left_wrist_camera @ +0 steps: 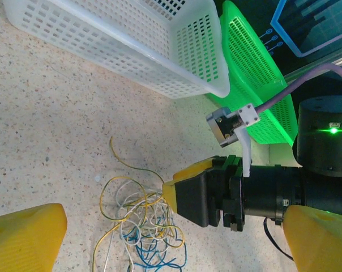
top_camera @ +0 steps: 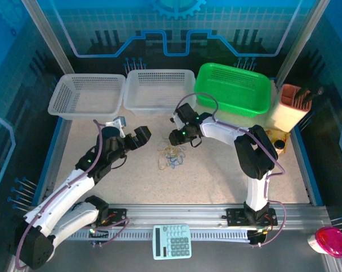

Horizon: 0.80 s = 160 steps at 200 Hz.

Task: Untangle the cables

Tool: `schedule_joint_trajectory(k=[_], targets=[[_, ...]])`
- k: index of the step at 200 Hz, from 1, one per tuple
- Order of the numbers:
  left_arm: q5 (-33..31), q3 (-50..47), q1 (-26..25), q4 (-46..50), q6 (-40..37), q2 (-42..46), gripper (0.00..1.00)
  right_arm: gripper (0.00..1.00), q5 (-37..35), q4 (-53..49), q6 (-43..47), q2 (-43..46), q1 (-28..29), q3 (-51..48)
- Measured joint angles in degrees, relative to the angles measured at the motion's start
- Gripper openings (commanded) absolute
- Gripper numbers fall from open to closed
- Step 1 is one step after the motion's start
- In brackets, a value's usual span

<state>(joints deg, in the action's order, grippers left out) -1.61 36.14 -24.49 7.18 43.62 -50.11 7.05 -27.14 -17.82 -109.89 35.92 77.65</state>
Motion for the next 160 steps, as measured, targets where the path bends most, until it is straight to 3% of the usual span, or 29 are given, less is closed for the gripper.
schedule_joint_trajectory(k=[83, 138, 160], targets=[[1.5, 0.0, 0.0, -0.2, 0.0, -1.3, 0.99, 0.4, 3.0, 2.8, -2.5, -3.0, -0.4, 0.7], [2.1, 0.0, 0.0, -0.3, 0.0, -1.5, 0.99, 0.21, 5.0, 4.6, -4.5, -4.5, -1.4, 0.7], [2.2, 0.0, 0.0, -0.6, 0.0, -1.9, 0.99, 0.0, 5.6, 5.2, -4.6, -3.9, -1.8, 0.4]])
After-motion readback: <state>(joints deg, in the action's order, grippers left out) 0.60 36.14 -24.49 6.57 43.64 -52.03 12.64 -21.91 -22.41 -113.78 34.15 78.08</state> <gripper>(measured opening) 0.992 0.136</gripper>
